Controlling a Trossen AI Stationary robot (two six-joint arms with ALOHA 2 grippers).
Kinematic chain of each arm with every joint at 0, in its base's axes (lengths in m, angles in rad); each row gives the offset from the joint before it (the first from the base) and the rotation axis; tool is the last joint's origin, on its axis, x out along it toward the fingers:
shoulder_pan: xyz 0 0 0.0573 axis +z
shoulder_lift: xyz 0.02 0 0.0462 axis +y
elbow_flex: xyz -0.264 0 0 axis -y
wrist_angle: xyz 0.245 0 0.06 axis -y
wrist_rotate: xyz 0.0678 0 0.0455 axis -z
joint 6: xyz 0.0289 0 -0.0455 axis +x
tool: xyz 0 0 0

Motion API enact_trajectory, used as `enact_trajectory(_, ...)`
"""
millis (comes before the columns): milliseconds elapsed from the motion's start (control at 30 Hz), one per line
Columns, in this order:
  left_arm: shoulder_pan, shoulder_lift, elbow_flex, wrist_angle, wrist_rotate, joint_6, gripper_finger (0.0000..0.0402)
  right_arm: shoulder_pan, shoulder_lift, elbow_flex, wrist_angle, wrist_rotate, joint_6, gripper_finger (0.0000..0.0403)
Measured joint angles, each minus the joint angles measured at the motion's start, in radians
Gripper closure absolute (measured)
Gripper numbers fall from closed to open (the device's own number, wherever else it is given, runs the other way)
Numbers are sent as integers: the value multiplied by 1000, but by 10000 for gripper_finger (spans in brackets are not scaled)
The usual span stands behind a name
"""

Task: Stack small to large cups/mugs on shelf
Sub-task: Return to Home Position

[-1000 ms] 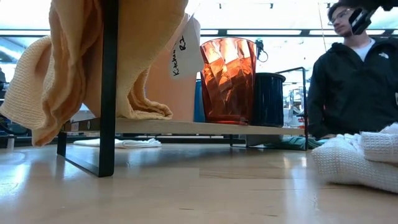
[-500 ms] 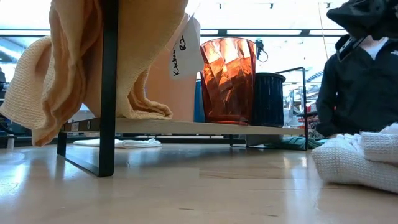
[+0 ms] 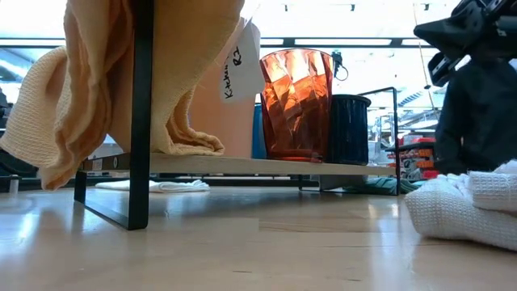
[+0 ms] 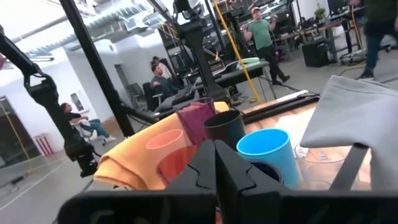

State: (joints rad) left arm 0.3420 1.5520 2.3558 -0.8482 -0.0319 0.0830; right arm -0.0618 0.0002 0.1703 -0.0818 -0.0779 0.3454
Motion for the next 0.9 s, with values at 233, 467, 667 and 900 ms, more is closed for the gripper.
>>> enact_trajectory(233, 0, 0, 0, 0, 0, 7, 266, -50, 0, -10, 3, -21, -31, 403)
enact_trajectory(467, 0, 0, 0, -1, 0, 8, 264, -49, 0, -108, 213, 11, -35, 403)
enact_trajectory(667, 4, 0, 0, -2, 0, 8, 260, -47, 0, -163, 281, 33, -17, 403)
enact_trajectory(900, 4, 0, 0, -2, 0, 19, 268, 0, 1, -162, 282, 43, 1, 403)
